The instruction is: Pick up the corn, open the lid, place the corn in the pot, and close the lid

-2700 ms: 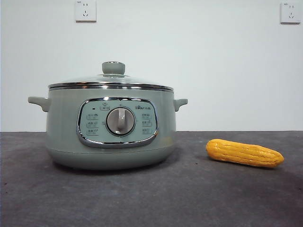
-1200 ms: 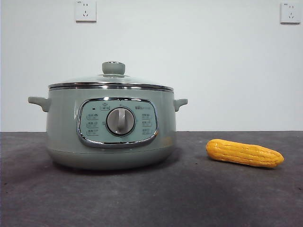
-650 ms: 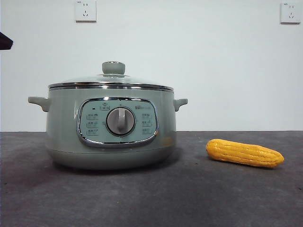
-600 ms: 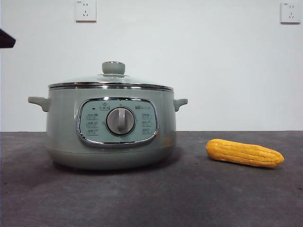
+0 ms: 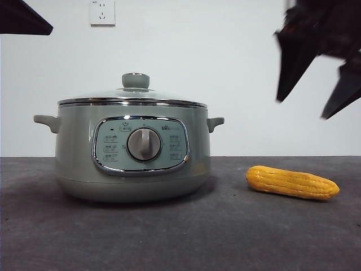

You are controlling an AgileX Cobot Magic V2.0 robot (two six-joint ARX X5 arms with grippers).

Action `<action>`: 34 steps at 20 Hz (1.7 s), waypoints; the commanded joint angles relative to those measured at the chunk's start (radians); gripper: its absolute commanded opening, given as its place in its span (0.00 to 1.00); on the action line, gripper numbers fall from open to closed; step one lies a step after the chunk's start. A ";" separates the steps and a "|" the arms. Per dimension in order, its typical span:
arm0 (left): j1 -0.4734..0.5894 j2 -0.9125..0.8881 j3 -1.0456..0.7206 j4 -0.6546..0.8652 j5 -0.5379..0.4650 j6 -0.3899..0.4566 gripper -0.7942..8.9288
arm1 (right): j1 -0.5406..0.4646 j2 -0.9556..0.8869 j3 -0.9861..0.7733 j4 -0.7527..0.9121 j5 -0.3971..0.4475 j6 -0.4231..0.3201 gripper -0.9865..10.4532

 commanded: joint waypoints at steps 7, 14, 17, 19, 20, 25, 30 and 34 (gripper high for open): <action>-0.008 0.014 0.043 -0.190 0.003 0.175 0.08 | 0.032 0.256 0.097 0.005 0.188 -0.141 0.51; -0.008 0.018 0.043 -0.234 0.003 0.239 0.08 | 0.034 0.362 0.112 0.049 0.188 -0.222 0.50; -0.008 0.023 0.043 -0.234 0.003 0.246 0.08 | 0.035 0.388 0.112 0.076 0.188 -0.227 0.50; -0.008 0.026 0.043 -0.234 -0.014 0.246 0.08 | 0.035 0.398 0.112 0.093 0.180 -0.227 0.49; -0.008 0.026 0.043 -0.234 -0.025 0.246 0.08 | 0.035 0.407 0.112 0.100 0.169 -0.227 0.49; -0.009 0.026 0.043 -0.234 -0.045 0.245 0.08 | 0.035 0.447 0.112 0.099 0.163 -0.222 0.41; -0.009 0.026 0.043 -0.233 -0.045 0.245 0.08 | 0.035 0.455 0.112 0.096 0.166 -0.216 0.15; -0.009 0.026 0.043 -0.232 -0.051 0.238 0.08 | 0.034 0.457 0.113 0.090 0.165 -0.206 0.07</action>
